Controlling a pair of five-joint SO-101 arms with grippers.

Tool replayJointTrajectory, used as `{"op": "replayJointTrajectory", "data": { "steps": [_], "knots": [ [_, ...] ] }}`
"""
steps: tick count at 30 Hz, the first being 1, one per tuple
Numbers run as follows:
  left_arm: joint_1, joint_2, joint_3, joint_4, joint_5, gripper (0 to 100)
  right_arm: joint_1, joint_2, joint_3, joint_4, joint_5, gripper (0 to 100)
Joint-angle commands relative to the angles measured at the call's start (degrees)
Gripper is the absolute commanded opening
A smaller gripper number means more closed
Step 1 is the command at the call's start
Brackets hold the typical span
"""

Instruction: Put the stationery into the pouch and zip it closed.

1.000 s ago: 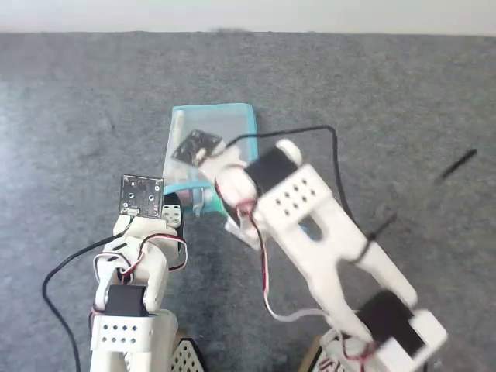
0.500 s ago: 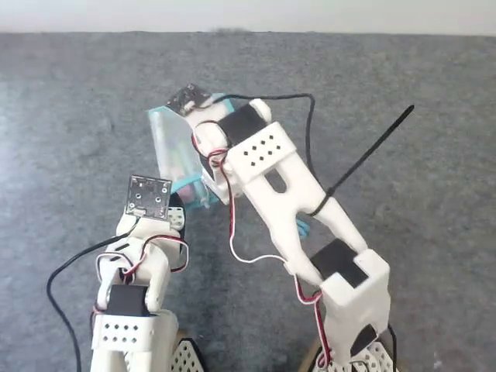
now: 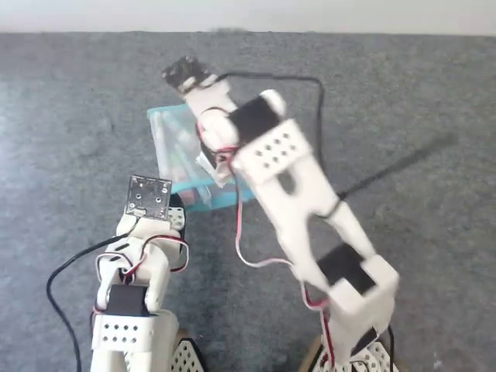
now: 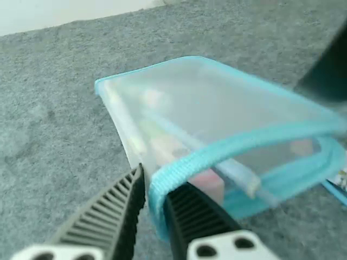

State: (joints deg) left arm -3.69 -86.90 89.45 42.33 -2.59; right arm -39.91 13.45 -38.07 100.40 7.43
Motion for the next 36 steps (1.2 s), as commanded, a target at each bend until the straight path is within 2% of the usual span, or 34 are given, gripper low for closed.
{"op": "replayJointTrajectory", "data": {
  "steps": [1, 5, 11, 14, 17, 19, 22, 24, 28, 33, 36],
  "knots": [
    [-2.1, 0.0, -5.5, 0.0, -0.4, 1, 1.8, -12.9, 2.4, 0.1, -0.3, 30.8],
    [-4.0, 0.0, -8.7, 0.0, -0.4, 1, 6.8, -24.3, 20.7, -8.4, -0.7, 30.8],
    [-4.0, 0.0, -24.4, 7.3, -0.3, 1, 17.8, -50.6, 68.7, -35.6, -1.4, 30.8],
    [-4.1, 0.5, -29.6, 5.7, -0.3, 1, 21.3, -65.9, 89.6, -47.8, -3.3, 30.7],
    [-4.8, 0.5, -24.4, -0.2, -0.3, 1, 22.0, -79.1, 101.6, -53.2, -2.1, 30.7],
    [-5.7, 0.1, -22.6, -3.2, 2.1, 1, 21.4, -85.2, 106.0, -53.7, -1.8, 30.7],
    [-5.5, 0.6, -28.0, 2.6, 6.1, 1, 18.5, -88.7, 108.8, -53.1, -1.6, 30.7],
    [-4.0, 1.7, -25.1, 1.8, 6.8, 1, 17.3, -87.9, 108.8, -52.1, -1.6, 30.7],
    [-4.2, 3.4, -21.6, 4.5, 6.2, 1, 16.5, -84.3, 108.0, -51.8, -1.7, 30.7],
    [-4.5, 3.6, -12.0, -1.3, 4.2, 1, 16.0, -76.1, 105.3, -51.8, -1.7, 30.7],
    [-4.5, 3.3, -7.0, -2.9, 2.4, 1, 13.1, -69.8, 103.6, -51.8, -1.8, 30.7]
  ]
}}
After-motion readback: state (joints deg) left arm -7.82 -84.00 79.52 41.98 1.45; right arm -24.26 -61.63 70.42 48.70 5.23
